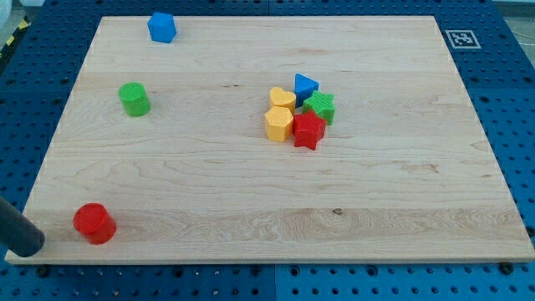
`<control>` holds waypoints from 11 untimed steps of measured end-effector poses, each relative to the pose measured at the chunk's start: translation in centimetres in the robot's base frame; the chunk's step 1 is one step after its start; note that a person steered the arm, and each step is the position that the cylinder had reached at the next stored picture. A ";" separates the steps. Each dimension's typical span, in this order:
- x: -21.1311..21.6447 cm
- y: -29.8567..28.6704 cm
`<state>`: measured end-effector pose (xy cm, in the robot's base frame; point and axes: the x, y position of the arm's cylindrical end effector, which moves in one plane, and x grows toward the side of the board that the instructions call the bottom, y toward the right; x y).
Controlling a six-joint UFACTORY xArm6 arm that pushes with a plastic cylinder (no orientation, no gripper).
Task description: Slightly move red circle to the right
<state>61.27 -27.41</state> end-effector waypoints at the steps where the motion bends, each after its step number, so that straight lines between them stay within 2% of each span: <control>1: 0.0 0.0; 6: 0.5 2.7; 8: -1.6 4.3; 10: 0.0 5.6; 11: -0.2 8.8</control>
